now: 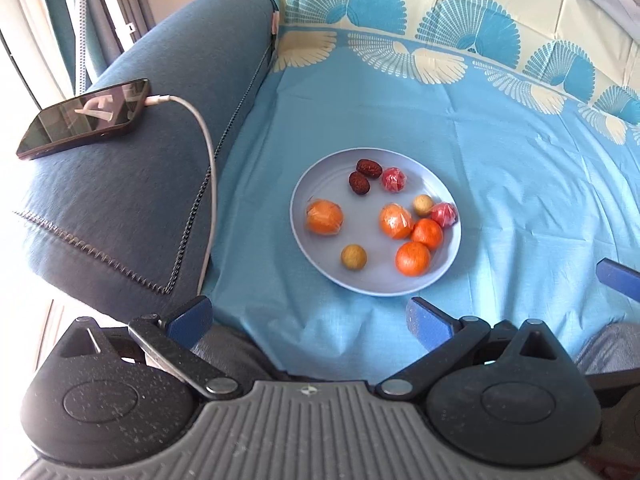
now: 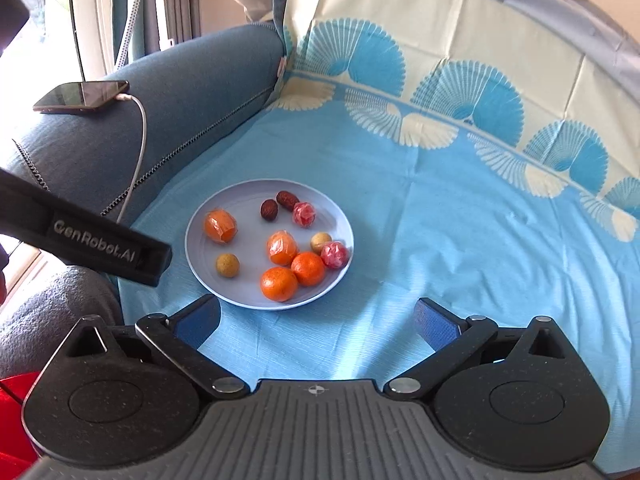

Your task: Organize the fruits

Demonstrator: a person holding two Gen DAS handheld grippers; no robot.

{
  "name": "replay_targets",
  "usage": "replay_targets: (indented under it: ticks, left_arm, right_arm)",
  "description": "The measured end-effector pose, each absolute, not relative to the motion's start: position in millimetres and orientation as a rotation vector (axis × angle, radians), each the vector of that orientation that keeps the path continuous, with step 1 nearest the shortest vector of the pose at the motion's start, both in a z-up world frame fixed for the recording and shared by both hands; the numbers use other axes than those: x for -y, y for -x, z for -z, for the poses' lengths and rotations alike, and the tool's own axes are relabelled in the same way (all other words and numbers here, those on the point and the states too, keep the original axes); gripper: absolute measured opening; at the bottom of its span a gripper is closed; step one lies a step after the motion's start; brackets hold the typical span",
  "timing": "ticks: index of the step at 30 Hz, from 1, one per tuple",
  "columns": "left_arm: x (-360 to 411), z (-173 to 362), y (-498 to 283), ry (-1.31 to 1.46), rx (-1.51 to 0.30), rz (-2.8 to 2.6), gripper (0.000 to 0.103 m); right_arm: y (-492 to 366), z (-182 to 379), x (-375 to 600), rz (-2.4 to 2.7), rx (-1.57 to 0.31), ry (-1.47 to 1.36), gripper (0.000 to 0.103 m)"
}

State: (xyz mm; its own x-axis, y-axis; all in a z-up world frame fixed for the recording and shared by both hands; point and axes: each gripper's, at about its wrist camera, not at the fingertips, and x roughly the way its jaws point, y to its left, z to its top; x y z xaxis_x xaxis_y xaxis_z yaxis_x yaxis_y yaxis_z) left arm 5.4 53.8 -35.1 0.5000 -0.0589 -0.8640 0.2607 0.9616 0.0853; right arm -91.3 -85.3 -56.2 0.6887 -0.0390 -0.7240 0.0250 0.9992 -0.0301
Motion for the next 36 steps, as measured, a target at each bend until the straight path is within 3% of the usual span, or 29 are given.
replay_targets:
  ticks: [16, 36]
  left_arm:
    - [-55.9, 2.4, 45.5, -0.248, -0.919, 0.217, 0.103]
    - [-58.2, -6.2, 55.8, -0.267, -0.879, 0.195, 0.103]
  right_arm:
    - [140.8, 20.5, 80.3, 0.081, -0.690, 0.037, 0.102]
    - [152.2, 10.9, 76.3, 0.075, -0.657, 0.049, 0.102]
